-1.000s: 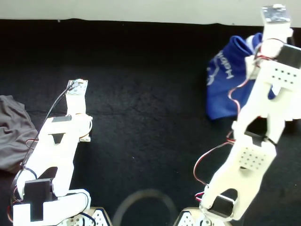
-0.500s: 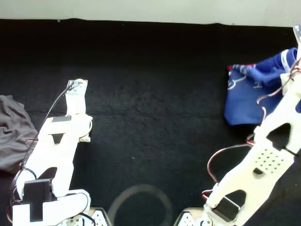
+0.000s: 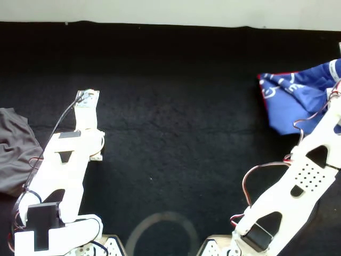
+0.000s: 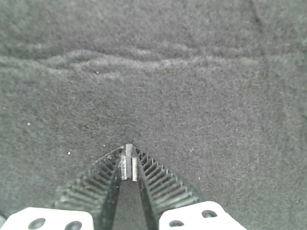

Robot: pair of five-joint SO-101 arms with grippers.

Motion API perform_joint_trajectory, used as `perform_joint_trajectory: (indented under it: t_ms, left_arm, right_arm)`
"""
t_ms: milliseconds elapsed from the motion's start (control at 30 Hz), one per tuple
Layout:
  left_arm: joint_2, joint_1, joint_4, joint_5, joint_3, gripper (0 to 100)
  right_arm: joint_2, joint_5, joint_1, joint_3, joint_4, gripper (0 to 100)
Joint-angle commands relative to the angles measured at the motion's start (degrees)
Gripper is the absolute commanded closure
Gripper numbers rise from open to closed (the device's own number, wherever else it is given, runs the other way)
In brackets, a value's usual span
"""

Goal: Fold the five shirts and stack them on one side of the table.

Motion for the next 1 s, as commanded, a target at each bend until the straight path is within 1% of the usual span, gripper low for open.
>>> perform_joint_trajectory:
  t_ms: [0,100,233,267,400,433,600,700,800,967]
  left_arm:
    - [-0.6,-0.4,-1.7,-0.4,0.1,99]
    - [-0.6,-0.4,-1.7,-0.4,0.1,99]
    - [-0.6,-0.4,-1.7,-0.4,0.1,99]
    - [-0.6,-0.4,-1.7,-0.4,0.1,99]
    - [-0.6,-0.4,-1.7,-0.4,0.1,99]
    - [-0.6,-0.4,-1.7,-0.4,0.1,99]
    - [-0.6,-0.4,-1.7,-0.4,0.1,99]
    - [-0.6,-0.4,-1.7,-0.4,0.1,99]
    - [-0.6,-0.4,-1.7,-0.4,0.1,99]
    - [-0.6,-0.4,-1.7,-0.4,0.1,99]
  right_arm:
    - [0.7,0.5,1.7,-2.7,-3.1,99.3]
    - [2.9,0.5,1.7,-2.7,-4.1,99.3]
    - [4.2,0.5,1.3,-3.1,-2.3,98.1]
    - [4.2,0.4,1.1,-3.1,-1.1,95.4]
    - [3.5,0.0,0.2,-4.8,3.6,78.3]
    - [3.0,-1.4,0.1,-5.8,4.7,76.5]
    - [0.0,-13.9,-1.4,-13.2,8.8,76.2]
    - [-1.3,-19.8,-2.4,-16.5,11.1,76.1]
    - [-1.5,-22.4,-3.4,-17.4,12.0,76.1]
    - [-1.1,-23.1,-3.6,-16.7,12.4,75.9]
